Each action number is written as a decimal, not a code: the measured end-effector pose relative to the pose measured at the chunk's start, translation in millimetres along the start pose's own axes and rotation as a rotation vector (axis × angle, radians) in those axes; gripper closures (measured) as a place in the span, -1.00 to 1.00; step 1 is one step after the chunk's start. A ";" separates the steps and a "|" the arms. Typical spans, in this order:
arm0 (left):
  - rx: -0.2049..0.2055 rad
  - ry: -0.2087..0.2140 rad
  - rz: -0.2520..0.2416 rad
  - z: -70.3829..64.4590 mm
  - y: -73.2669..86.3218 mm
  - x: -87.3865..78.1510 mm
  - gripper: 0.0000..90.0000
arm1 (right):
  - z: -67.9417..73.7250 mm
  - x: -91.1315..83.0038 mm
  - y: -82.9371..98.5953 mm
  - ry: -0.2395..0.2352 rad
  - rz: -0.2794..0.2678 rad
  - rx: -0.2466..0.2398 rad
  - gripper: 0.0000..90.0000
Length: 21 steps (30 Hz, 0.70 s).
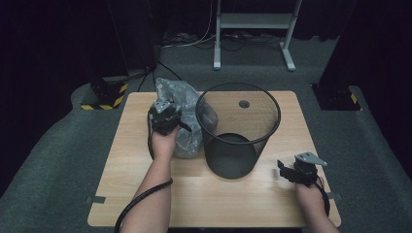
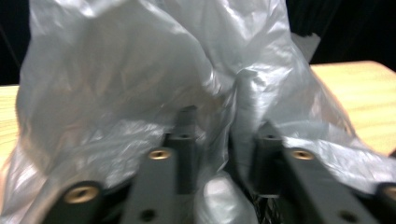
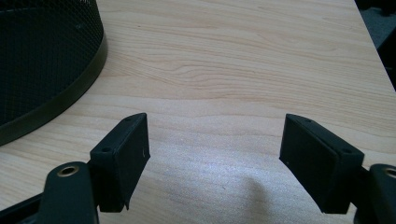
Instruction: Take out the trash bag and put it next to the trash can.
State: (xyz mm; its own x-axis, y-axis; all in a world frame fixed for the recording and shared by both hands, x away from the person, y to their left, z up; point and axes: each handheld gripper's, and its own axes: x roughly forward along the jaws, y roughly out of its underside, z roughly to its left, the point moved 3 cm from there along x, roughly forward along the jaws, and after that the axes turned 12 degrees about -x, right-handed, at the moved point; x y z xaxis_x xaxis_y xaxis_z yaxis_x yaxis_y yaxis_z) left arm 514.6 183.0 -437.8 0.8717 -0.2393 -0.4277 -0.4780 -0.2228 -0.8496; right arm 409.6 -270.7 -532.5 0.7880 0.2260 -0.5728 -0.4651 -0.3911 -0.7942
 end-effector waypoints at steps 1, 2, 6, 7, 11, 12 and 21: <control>0.000 0.000 0.000 0.0 0.0 0.0 0.32 | 0.0 0.0 0.0 0.000 0.000 0.000 -0.47; -0.003 -0.006 -0.011 0.4 -1.8 -1.4 0.32 | 0.0 0.0 0.0 0.000 0.000 0.000 -0.47; -0.036 -0.031 -0.030 1.1 -4.7 -9.0 -0.06 | -1.2 1.1 0.1 -0.001 0.000 -0.004 -0.47; -0.037 -0.030 -0.031 0.6 -4.9 -10.4 -0.12 | -1.1 1.3 0.2 0.000 0.002 0.000 -0.46; -0.038 -0.022 -0.044 -2.8 -6.2 -19.2 -0.34 | -1.4 1.9 0.5 0.002 0.005 -0.003 -0.46; -0.033 -0.019 -0.044 -3.4 -6.8 -21.3 -0.37 | -1.3 1.8 0.3 0.001 0.004 -0.006 -0.46; 0.009 0.018 -0.005 -13.4 -5.7 -34.6 -0.67 | 0.2 2.7 0.3 -0.002 0.012 -0.022 -0.46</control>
State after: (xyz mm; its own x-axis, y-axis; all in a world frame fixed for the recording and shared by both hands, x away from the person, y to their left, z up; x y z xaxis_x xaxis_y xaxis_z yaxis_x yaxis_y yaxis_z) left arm 485.7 179.8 -414.0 0.8722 -0.2549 -0.4176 -0.4723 -0.2159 -0.8546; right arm 411.5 -270.0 -534.3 0.7812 0.2232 -0.5830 -0.4657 -0.4136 -0.7823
